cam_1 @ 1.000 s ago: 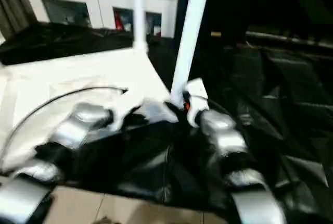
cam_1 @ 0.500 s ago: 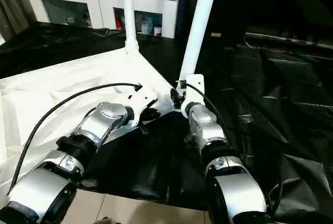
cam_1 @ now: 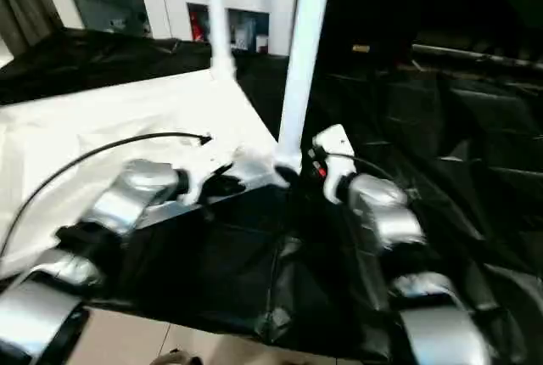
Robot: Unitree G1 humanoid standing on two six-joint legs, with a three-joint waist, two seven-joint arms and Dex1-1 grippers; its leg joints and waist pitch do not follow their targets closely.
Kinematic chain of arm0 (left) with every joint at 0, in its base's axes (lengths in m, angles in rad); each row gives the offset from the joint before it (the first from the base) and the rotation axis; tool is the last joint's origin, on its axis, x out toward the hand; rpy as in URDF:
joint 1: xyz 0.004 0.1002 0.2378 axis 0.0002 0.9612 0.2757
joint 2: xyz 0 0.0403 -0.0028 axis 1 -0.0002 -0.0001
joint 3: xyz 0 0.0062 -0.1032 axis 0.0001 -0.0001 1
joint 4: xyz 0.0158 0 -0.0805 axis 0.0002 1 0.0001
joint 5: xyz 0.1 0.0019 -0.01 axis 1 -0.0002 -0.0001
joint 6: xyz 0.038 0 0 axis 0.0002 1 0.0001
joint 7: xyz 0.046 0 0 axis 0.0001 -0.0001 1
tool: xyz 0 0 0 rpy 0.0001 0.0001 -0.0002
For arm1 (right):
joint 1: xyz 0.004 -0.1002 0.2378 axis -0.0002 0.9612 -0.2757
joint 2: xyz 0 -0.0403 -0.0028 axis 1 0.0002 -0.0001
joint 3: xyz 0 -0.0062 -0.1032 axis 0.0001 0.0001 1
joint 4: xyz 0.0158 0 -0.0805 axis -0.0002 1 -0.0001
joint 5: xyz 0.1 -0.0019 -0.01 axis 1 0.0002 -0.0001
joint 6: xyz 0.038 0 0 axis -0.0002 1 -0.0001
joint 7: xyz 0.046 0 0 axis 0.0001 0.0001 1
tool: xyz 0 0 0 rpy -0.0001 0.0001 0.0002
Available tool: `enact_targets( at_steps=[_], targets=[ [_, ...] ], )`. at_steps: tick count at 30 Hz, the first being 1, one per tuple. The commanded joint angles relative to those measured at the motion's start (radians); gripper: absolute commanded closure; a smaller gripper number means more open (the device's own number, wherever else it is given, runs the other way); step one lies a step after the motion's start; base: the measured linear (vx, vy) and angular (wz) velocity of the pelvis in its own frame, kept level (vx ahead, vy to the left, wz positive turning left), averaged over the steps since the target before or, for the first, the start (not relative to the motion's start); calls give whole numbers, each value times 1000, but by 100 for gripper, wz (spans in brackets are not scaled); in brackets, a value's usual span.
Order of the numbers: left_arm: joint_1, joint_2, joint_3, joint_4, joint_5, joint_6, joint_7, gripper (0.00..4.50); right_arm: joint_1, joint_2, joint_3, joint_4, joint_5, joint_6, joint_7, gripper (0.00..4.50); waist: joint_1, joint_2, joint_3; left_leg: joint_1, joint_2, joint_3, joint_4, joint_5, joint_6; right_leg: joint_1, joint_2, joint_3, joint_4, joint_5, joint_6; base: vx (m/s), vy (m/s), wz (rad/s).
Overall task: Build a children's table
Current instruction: Rotate leg to tighten
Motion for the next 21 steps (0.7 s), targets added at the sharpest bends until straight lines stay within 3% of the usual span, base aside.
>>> enact_targets(
  at_steps=[1,5,8,10,12,13,15,18,19,21],
  targets=[
    [25,-6,-15,-100,-85,-55,-109,450,18,-31,36,-67,-1,4,101,61,5,-18,-82,5,63,-22,-49,-87,134,67,-81,64,-48,-83,-236,0,0,0],
    [62,17,-16,-191,-133,-11,-191,450,39,-44,73,-112,-5,1,182,61,20,-13,-74,11,69,-21,-55,-154,99,57,-82,66,-62,-205,-215,0,0,0],
    [76,27,-19,-219,-140,-3,-213,450,52,-45,98,-136,-12,10,220,61,18,-15,-67,14,67,-27,-61,-228,49,54,-86,67,-79,-349,-170,0,0,0],
    [78,29,-19,-222,-139,-3,-215,450,56,-46,108,-139,-19,9,229,61,16,-15,-66,13,68,-30,-65,-242,38,54,-85,69,-80,-375,-153,0,0,0],
    [83,33,-13,-221,-123,-5,-209,450,60,-47,118,-136,-32,8,234,61,13,-18,-67,14,66,-30,-65,-242,34,54,-86,70,-81,-375,-149,0,0,0],
    [85,35,-12,-225,-119,-3,-209,450,60,-48,117,-135,-31,10,235,89,14,-18,-68,13,65,-29,-64,-232,36,54,-86,71,-80,-368,-148,0,0,0],
    [89,38,-10,-237,-119,6,-212,450,59,-49,113,-134,-31,14,234,96,14,-17,-68,14,66,-29,-63,-225,37,54,-86,72,-78,-360,-151,0,0,0],
    [89,39,-7,-241,-118,9,-212,450,57,-46,102,-130,-29,13,227,107,14,-19,-72,12,64,-27,-60,-190,49,56,-82,72,-70,-296,-167,0,0,0],
    [89,39,-6,-241,-118,10,-212,450,57,-46,100,-129,-27,13,225,133,15,-19,-73,10,63,-26,-58,-176,55,57,-82,72,-67,-273,-173,0,0,0],
    [89,39,-5,-242,-118,10,-211,450,58,-46,99,-129,-25,14,225,144,15,-18,-71,10,63,-26,-58,-176,59,56,-82,71,-69,-280,-173,0,0,0]
  ],
)
